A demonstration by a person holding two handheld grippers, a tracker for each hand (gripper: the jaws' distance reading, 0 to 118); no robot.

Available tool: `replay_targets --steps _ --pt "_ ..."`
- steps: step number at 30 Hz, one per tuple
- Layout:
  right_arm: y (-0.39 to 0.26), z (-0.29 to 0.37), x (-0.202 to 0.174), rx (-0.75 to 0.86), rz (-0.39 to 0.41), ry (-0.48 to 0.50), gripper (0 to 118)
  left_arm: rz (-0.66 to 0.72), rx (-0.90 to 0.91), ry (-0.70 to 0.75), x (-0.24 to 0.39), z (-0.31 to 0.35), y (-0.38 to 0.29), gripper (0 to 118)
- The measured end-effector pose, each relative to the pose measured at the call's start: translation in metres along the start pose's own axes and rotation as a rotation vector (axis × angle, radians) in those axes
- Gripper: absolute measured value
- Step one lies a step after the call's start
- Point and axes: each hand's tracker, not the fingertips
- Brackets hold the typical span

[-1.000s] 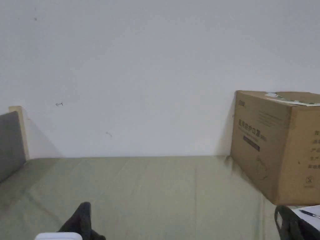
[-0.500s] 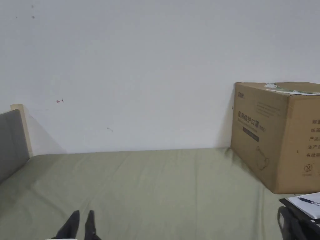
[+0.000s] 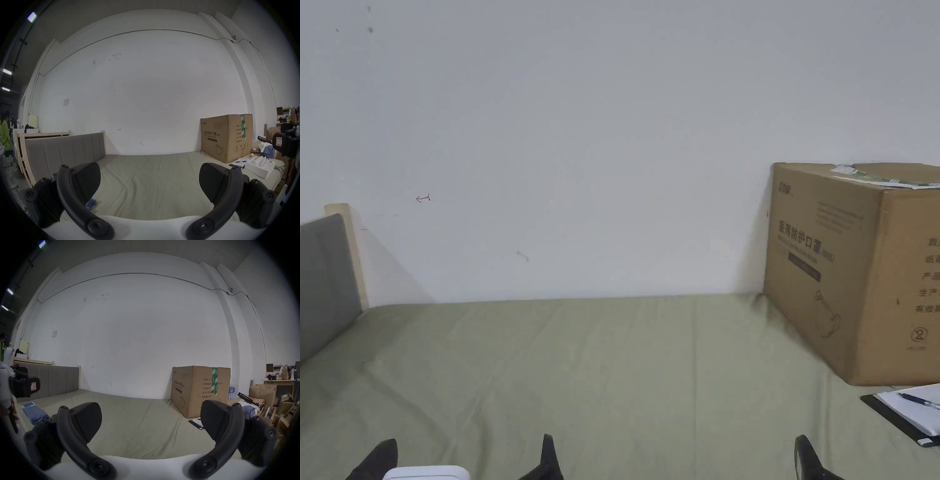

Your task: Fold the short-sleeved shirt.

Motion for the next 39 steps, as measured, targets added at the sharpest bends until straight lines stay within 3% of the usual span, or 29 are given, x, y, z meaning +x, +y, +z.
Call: replay_targets --steps 22,39 --pt "-0.004 -0.01 -0.009 -0.035 0.0 0.036 118 0.1 -0.053 -0.043 -0.006 -0.013 -0.002 118" --pt "-0.014 -0.017 -0.014 -0.078 -0.01 0.041 118 0.023 -0.179 0.053 0.011 -0.028 -0.009 118"
